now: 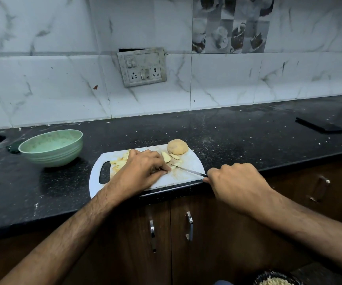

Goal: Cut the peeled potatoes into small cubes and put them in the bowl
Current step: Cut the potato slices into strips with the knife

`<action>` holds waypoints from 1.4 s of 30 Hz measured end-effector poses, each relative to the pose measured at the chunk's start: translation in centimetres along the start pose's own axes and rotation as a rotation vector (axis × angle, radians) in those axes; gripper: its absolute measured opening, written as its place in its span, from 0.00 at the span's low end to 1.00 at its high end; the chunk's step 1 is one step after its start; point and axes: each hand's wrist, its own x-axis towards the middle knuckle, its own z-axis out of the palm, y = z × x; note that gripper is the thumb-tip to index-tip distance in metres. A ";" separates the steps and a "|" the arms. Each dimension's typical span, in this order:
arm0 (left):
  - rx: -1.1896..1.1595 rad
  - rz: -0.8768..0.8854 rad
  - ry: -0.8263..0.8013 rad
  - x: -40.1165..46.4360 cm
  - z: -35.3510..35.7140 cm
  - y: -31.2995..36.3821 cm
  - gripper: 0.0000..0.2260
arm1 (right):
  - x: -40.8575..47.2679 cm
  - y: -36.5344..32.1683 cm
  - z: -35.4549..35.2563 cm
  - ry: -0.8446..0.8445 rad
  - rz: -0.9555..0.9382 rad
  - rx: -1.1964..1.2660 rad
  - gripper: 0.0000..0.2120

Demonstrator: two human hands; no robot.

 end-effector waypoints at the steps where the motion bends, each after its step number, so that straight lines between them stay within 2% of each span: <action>1: 0.003 -0.006 0.005 -0.1 0.0 0.0 0.04 | 0.1 0.4 -0.2 -0.005 0.022 0.030 0.18; 5: 0.008 -0.025 0.009 -0.1 0.0 -0.1 0.04 | 0.7 1.7 -1.1 -0.045 0.085 0.150 0.18; 9: 0.019 -0.018 -0.004 -0.1 0.0 0.1 0.06 | 1.3 1.4 -0.8 -0.095 0.092 0.154 0.17; 14: 0.093 -0.046 -0.118 0.2 0.1 0.3 0.14 | 1.4 0.9 -0.4 -0.136 0.101 0.163 0.18; 18: 0.102 -0.059 -0.163 0.3 0.2 0.1 0.15 | 1.9 0.6 -0.6 -0.205 0.118 0.205 0.18; 22: 0.097 -0.052 -0.149 0.3 0.1 0.2 0.14 | 2.1 -0.5 -1.2 -0.240 0.122 0.160 0.15; 25: 0.087 -0.051 -0.137 0.3 0.0 0.3 0.14 | 1.2 -1.4 -0.6 -0.107 0.036 0.001 0.12; 29: 0.084 -0.066 -0.085 0.1 -0.2 0.5 0.10 | 0.3 -0.4 0.2 -0.021 0.051 0.010 0.15; 35: 0.066 -0.076 -0.004 -0.2 -0.4 0.6 0.04 | 0.6 0.6 -0.6 -0.117 0.079 0.192 0.17; 42: 0.053 -0.074 -0.003 0.1 -0.4 0.3 0.04 | 1.3 0.2 -1.0 -0.209 0.056 0.233 0.16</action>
